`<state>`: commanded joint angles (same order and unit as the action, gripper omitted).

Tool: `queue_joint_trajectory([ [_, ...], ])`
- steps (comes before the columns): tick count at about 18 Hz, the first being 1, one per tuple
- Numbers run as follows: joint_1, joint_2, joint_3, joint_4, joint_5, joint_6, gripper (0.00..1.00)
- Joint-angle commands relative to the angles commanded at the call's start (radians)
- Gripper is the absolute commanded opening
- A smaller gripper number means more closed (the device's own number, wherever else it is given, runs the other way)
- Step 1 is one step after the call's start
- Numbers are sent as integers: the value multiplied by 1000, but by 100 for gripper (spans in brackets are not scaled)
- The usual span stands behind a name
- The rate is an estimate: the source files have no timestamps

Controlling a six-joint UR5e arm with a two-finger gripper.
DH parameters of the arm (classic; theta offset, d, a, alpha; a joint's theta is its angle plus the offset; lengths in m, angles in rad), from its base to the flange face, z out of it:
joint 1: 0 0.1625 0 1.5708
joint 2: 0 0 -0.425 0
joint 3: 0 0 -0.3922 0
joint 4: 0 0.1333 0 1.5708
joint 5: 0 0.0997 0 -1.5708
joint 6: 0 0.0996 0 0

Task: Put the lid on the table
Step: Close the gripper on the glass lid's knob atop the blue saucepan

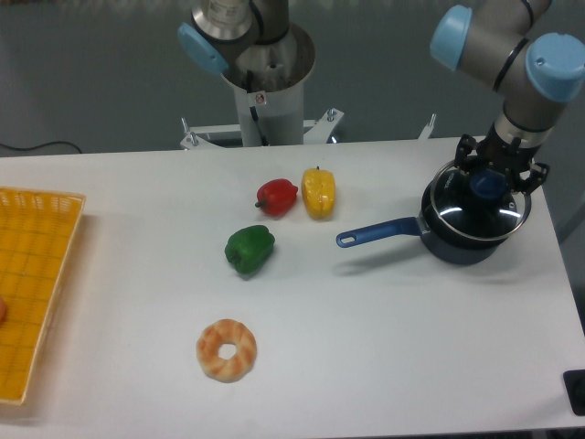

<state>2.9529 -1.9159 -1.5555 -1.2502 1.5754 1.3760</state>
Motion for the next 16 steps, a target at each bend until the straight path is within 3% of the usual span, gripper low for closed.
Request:
queue_joint_trajectory([
  [16,-66,-20,8,6,2,-89,51],
])
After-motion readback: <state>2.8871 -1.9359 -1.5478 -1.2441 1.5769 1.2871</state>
